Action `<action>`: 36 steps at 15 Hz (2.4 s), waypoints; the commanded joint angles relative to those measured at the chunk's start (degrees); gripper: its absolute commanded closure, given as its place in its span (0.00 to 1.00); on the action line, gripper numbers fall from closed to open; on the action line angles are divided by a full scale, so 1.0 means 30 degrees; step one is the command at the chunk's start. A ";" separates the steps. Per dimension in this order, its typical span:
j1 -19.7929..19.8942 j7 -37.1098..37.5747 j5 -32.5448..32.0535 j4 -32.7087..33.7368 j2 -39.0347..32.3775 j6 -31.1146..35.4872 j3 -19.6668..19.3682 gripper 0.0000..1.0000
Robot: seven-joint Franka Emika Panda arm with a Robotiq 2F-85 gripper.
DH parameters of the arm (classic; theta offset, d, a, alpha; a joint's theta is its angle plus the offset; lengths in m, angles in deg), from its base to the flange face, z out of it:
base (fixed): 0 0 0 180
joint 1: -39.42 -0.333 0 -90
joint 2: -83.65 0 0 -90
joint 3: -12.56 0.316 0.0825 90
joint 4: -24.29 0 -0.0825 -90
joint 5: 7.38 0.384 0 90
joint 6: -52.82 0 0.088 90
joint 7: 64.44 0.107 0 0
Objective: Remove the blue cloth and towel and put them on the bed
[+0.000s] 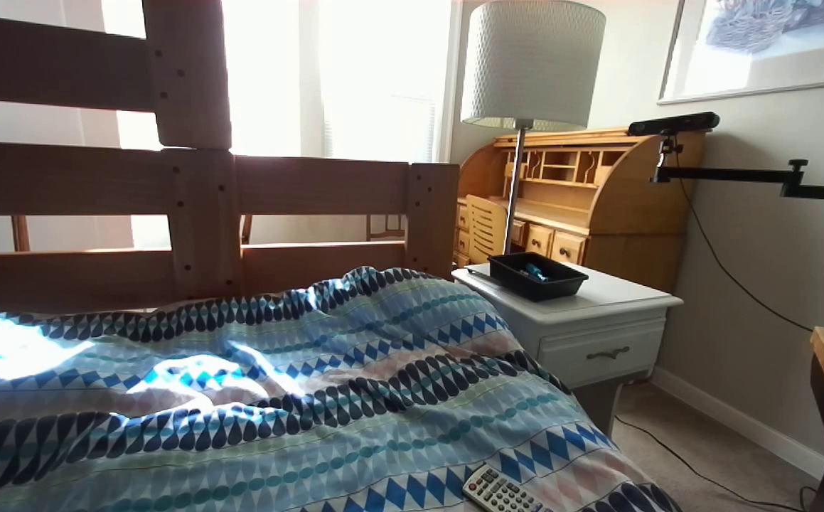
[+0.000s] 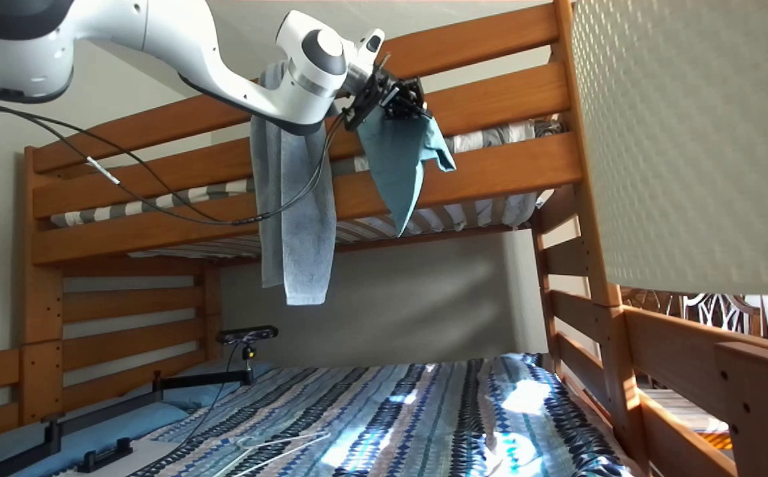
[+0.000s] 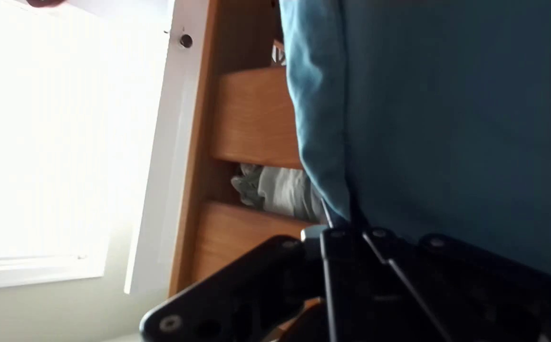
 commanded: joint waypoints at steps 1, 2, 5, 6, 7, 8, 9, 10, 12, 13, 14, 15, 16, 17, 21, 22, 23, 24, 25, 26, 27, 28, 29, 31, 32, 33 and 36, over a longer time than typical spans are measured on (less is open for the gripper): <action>0.0235 0.2399 -0.2022 -0.2688 0.1817 -0.1155 -0.0543 0.99; 0.0288 0.2829 -0.2318 -0.3371 0.2198 -0.1501 -0.0642 0.99; 0.0440 0.3703 -0.2725 -0.5350 0.3232 -0.2458 -0.0704 0.99; 0.0452 0.3777 -0.2597 -0.6007 0.3573 -0.2849 -0.0661 0.99; 0.0453 0.3853 -0.2468 -0.6666 0.3887 -0.3103 -0.0620 0.99; 0.0425 0.3818 -0.2336 -0.7217 0.4190 -0.3479 -0.0586 0.99; 0.0398 0.3845 -0.2205 -0.7820 0.4464 -0.3770 -0.0555 0.99; 0.2513 0.3497 -0.1560 -0.8430 0.4749 -0.3916 0.1470 0.99; 0.3267 0.3197 -0.1100 -0.9453 0.5275 -0.4389 0.2236 0.99; 0.3666 0.3010 -0.0818 -0.9935 0.5536 -0.4623 0.2660 0.99; 0.3978 0.2887 -0.0542 -1.0317 0.5728 -0.4840 0.3023 0.99; 0.4209 0.2738 -0.0135 -1.0690 0.5927 -0.5009 0.3308 0.99; 0.4340 0.2518 0.0291 -1.1011 0.6014 -0.4999 0.3552 0.99; 0.4436 0.2276 0.0708 -1.1227 0.6132 -0.5092 0.3758 0.99; 0.3641 -0.0407 0.3533 -1.1897 0.6125 -0.3880 0.4226 0.99; 0.3209 -0.1495 0.4562 -1.2087 0.6071 -0.3587 0.4301 0.99; 0.2760 -0.2539 0.5693 -1.2179 0.5963 -0.3417 0.4357 0.99; 0.2243 -0.3804 0.6819 -1.2306 0.5831 -0.3267 0.4373 0.99; 0.1751 -0.4887 0.7858 -1.2373 0.5717 -0.3293 0.4417 0.99; 0.1238 -0.5969 0.8845 -1.2357 0.5551 -0.3374 0.4477 0.99; 0.0737 -0.6978 0.9801 -1.2280 0.5338 -0.3434 0.4531 0.99; 0.0305 -0.8071 1.0502 -1.2302 0.5100 -0.3592 0.4590 0.99; 0.0059 -0.8872 1.0942 -1.2246 0.4984 -0.3941 0.4653 0.99; 0.0055 -0.9899 1.0539 -1.2383 0.4622 -0.4231 0.4973 0.99; 0.0173 -1.0178 1.0078 -1.2476 0.4476 -0.4247 0.5130 0.99; 0.0360 -1.0260 0.9663 -1.2571 0.4334 -0.4085 0.5267 0.99; 0.0483 -0.9543 0.9982 -1.2377 0.4245 -0.4159 0.5447 0.98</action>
